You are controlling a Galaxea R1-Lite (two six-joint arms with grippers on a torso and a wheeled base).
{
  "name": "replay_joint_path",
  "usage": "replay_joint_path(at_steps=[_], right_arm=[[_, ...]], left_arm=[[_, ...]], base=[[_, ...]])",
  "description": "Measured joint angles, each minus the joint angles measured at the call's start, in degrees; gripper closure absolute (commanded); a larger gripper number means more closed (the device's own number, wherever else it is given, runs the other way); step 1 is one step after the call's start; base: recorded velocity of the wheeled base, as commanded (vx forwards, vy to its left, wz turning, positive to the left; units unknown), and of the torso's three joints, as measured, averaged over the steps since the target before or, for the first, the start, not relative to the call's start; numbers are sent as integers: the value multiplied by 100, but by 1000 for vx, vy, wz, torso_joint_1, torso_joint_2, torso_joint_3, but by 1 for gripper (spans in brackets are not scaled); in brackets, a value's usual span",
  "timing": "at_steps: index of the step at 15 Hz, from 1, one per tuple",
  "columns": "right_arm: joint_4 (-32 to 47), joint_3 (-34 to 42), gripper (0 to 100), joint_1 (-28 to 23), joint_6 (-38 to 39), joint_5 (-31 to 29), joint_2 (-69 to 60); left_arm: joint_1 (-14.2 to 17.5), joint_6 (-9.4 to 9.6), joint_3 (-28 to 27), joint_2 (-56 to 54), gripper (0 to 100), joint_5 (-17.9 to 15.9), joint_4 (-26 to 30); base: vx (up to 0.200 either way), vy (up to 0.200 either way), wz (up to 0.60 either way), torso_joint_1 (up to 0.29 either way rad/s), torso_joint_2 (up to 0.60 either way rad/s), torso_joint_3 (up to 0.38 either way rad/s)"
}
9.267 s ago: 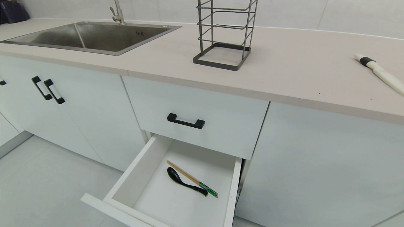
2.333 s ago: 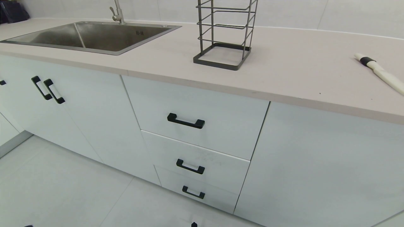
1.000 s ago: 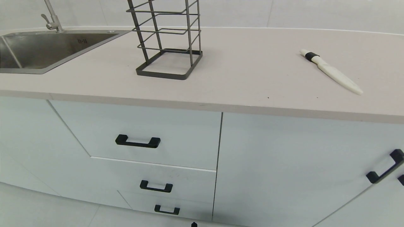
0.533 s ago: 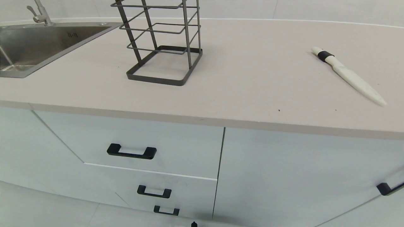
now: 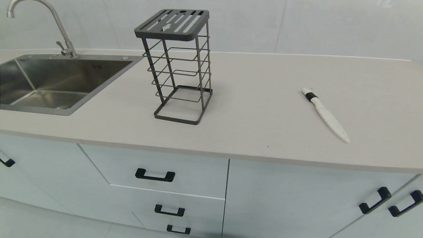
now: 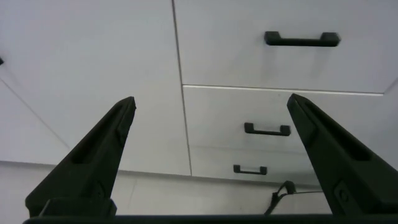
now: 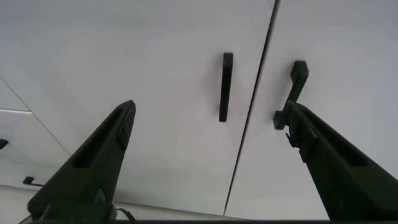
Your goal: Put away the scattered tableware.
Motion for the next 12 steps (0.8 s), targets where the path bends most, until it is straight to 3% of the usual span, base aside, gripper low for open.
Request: replay_joint_path(at_steps=[3, 6, 12], right_arm=[[-2, 0, 0, -2, 0, 0, 0], [5, 0, 0, -2, 0, -1, 2], [0, 0, 0, -2, -2, 0, 2]], left_arm=[[0, -10, 5, 0, 0, -11, -2], [-7, -10, 6, 0, 0, -9, 0], [0, -17, 6, 0, 0, -13, -2]], base=[[0, 0, 0, 126, -491, -224], [0, 0, 0, 401, -487, -240], [0, 0, 0, 291, -518, -246]])
